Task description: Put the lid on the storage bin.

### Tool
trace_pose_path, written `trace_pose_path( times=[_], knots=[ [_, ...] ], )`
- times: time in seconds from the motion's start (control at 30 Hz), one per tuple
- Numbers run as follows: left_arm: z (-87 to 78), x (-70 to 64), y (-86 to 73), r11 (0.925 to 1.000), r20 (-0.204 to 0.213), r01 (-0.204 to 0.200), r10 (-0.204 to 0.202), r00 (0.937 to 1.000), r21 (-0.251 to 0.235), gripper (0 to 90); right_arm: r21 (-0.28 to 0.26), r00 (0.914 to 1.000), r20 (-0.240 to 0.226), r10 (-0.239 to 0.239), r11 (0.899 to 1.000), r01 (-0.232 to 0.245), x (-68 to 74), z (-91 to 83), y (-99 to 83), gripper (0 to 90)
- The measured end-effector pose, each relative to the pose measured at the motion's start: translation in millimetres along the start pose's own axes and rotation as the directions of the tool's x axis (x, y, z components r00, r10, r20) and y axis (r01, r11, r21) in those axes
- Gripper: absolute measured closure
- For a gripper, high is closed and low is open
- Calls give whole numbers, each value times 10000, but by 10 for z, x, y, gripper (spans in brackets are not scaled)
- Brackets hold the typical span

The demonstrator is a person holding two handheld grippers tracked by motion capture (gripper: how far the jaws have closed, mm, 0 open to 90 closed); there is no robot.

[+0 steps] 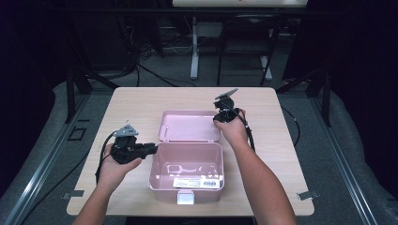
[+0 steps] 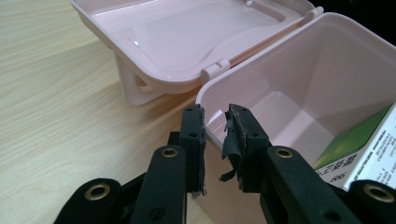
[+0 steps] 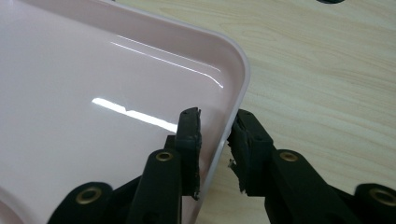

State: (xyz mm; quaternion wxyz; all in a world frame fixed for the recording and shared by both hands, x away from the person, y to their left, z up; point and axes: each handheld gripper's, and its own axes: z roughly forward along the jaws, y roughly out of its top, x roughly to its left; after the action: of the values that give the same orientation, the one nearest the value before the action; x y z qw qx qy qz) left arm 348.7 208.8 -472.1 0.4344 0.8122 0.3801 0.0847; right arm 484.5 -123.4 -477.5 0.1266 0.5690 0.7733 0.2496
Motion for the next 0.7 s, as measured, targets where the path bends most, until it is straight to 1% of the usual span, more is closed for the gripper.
trace_pose_path(
  times=[0.1, 0.23, 0.3, 0.57, 0.7],
  knots=[
    [0, -3, 0, 10000, -8, 26, -26, 10000, 6, 761, -84, 9999, 111, -40, 10000, 41, -4, -13, -1, 763],
    [0, -4, 0, 10000, -12, 30, -30, 10000, 3, 761, -107, 9999, 160, -4, 9999, 6, 2, -17, -1, 768],
    [0, -3, 0, 10000, -8, 30, -30, 10000, 5, 761, -90, 9997, 232, -94, 9999, 96, 6, -19, 2, 769],
    [0, -4, 0, 10000, -12, 19, -19, 10000, 7, 761, -73, 9992, 383, 66, 10000, -63, 25, -28, 9, 782],
    [0, -4, 1, 10000, -13, 19, -19, 10000, 11, 761, -101, 9989, 462, 69, 9999, -65, 40, -30, 10, 784]
  ],
)
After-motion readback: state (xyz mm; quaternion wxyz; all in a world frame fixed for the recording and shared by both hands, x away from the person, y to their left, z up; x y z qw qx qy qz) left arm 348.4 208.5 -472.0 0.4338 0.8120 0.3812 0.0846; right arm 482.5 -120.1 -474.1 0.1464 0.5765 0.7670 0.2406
